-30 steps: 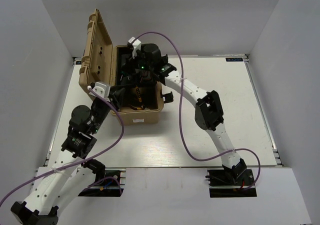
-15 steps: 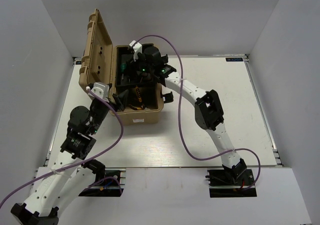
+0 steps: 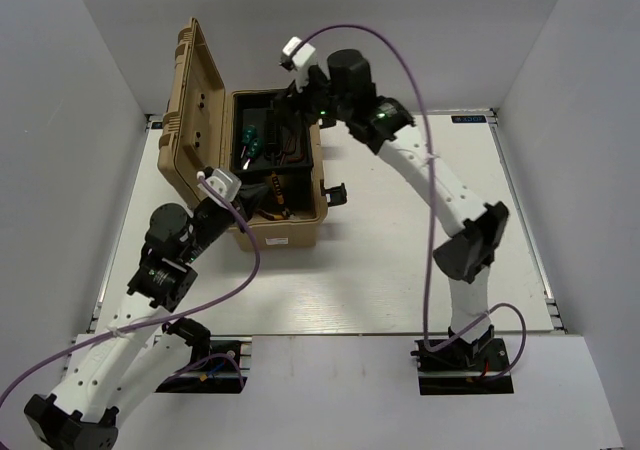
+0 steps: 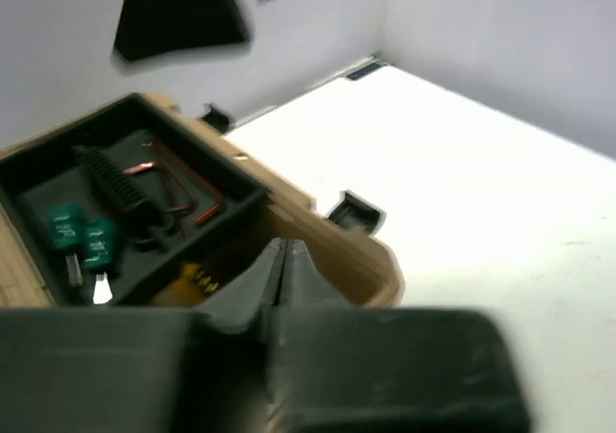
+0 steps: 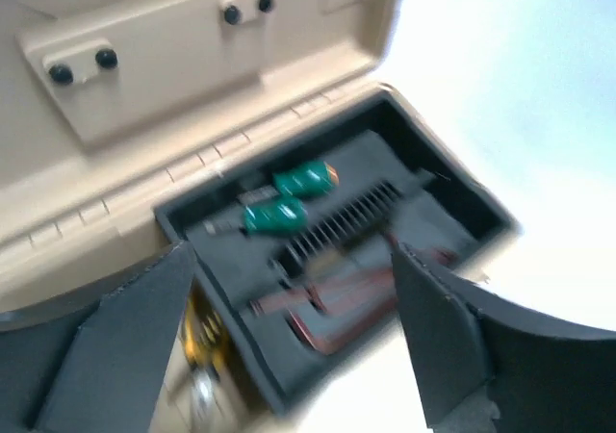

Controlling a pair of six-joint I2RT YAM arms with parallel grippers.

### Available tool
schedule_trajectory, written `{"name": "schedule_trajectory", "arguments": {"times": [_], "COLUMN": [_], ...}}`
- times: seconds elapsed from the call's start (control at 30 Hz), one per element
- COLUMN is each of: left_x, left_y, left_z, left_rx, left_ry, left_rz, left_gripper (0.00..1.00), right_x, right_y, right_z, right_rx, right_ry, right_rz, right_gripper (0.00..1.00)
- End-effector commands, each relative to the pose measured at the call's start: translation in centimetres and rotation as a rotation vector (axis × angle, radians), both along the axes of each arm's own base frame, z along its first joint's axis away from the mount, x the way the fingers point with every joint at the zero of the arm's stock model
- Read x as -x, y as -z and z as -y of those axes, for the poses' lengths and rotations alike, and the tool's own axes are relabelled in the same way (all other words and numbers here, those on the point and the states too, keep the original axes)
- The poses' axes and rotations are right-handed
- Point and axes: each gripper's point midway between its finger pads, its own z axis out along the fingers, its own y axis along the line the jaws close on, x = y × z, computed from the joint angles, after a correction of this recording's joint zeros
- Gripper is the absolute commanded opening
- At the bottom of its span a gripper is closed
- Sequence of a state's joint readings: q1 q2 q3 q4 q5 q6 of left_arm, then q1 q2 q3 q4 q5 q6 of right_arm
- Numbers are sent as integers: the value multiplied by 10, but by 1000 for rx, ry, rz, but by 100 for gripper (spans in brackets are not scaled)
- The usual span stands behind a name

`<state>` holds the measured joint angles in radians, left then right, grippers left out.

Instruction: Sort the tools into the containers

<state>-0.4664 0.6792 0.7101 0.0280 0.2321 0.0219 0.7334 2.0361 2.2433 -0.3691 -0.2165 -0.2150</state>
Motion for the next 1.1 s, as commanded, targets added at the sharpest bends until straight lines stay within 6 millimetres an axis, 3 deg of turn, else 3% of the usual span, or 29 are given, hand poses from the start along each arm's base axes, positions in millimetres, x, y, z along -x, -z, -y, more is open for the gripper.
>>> {"name": "schedule_trajectory", "arguments": {"times": [0.0,0.03,0.07,0.1,0.13,0.17,0.2,0.23,0.27,0.3,0.33,0.37,0.4,0.43,0.47,0.5,0.53,0.6,0.63,0.67,0.73,0.8,0.87,0.93,0.97,1.07], "left_x": [18,17,25,29,37,39,39,44,35,28,25,9,4,1,0,4,1,-5,-10,-10,-13,-10,-3,-6,-10,-14], "left_y": [-26,-31,-48,-59,-90,-102,-117,-151,-166,-178,-202,-204,-207,-212,-205,-207,-201,-193,-180,-175,-161,-150,-154,-146,-140,-150], "left_z": [14,18,23,24,24,23,22,13,-4,-16,-35,-77,-100,-123,-160,-175,-188,-197,-204,-207,-211,-215,-221,-220,-221,-221], "left_rx": [8,6,12,21,45,50,76,106,147,181,229,300,348,377,407,427,354,297,239,221,195,155,167,126,112,136], "left_ry": [128,146,181,196,216,216,206,176,63,-17,-114,-363,-491,-622,-835,-915,-1011,-1109,-1177,-1200,-1255,-1277,-1294,-1294,-1303,-1296], "left_rz": [69,72,88,94,141,156,165,222,222,220,250,205,186,181,158,171,182,163,147,137,130,133,159,138,123,130], "left_gripper": [0,0,0,0,0,0,0,0,0,0,0,2,2,5,7,11,22,29,34,36,41,48,51,54,55,55], "right_x": [15,23,20,23,32,37,40,48,49,58,65,74,80,83,89,93,100,108,121,124,142,149,156,155,160,165], "right_y": [-1,3,26,35,28,34,58,55,63,92,93,106,126,133,140,140,156,163,184,182,202,208,215,215,226,231], "right_z": [71,85,100,119,131,140,160,171,183,199,210,219,227,243,246,251,265,267,273,264,265,261,261,260,263,260], "right_rx": [200,219,265,311,335,358,410,421,441,499,504,523,556,560,555,544,554,507,517,463,442,405,381,351,357,325], "right_ry": [75,87,116,174,161,160,188,190,203,213,222,216,215,244,245,258,276,278,273,245,237,221,218,228,228,217], "right_rz": [-5,-22,-58,-59,-31,-48,-91,-85,-105,-157,-165,-187,-228,-254,-292,-303,-356,-406,-452,-453,-517,-545,-567,-562,-592,-619], "right_gripper": [77,56,1,0,0,0,0,0,0,0,0,0,0,0,0,0,0,0,0,0,0,0,0,0,0,0]}}
